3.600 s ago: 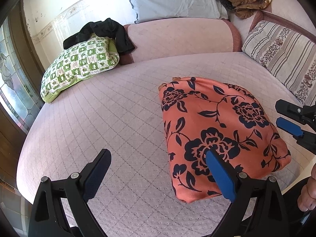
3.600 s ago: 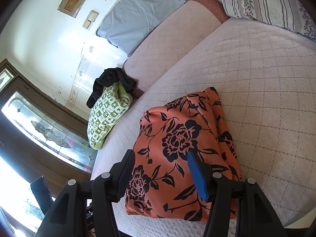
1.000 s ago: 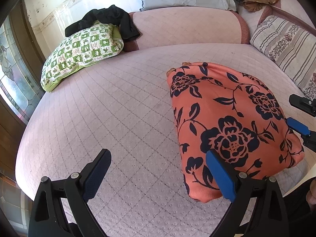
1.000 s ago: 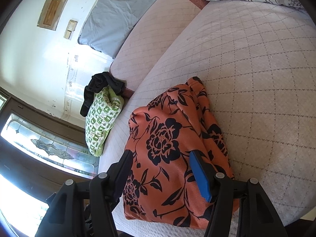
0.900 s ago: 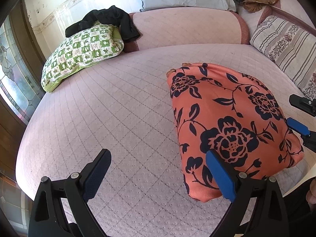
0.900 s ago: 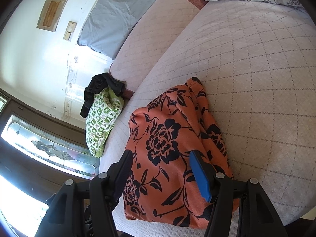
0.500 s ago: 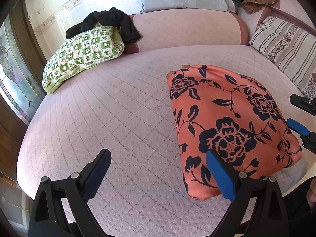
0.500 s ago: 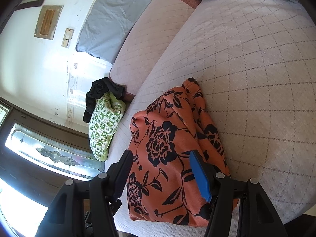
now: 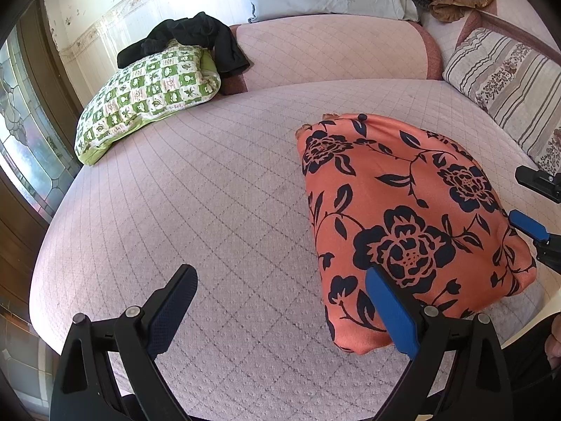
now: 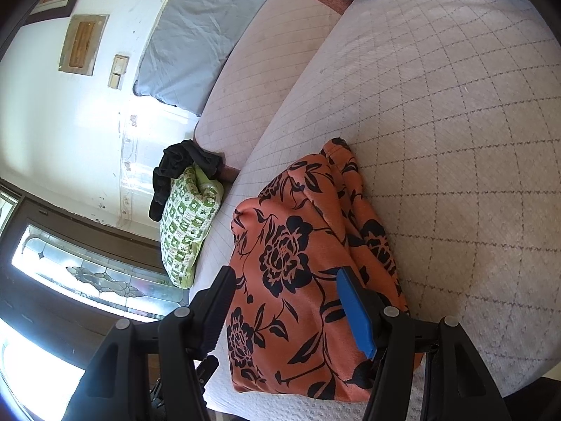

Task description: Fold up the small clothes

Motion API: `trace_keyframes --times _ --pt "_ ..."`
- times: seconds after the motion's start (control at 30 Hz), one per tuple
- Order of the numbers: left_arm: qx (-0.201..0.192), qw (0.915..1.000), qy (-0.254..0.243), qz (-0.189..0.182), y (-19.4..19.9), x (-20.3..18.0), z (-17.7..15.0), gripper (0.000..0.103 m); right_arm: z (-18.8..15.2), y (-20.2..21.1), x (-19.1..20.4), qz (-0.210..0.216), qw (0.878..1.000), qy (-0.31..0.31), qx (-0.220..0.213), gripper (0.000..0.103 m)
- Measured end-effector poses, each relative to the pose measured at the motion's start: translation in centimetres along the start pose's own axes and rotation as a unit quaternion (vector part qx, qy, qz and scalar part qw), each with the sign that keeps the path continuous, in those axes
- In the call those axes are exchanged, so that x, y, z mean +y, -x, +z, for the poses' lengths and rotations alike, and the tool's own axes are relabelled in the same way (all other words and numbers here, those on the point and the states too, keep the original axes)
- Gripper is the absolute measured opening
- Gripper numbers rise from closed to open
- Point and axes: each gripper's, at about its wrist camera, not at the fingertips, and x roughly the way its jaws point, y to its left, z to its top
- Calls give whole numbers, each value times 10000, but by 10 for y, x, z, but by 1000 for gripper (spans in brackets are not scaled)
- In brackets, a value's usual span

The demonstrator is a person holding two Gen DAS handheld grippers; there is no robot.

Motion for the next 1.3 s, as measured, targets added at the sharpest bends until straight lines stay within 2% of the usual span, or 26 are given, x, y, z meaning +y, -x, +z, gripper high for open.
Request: trace_keyframes --times 1.3 --pt "19 10000 -20 -7 -3 2 5 97 -4 -3 -5 12 9999 -152 26 65"
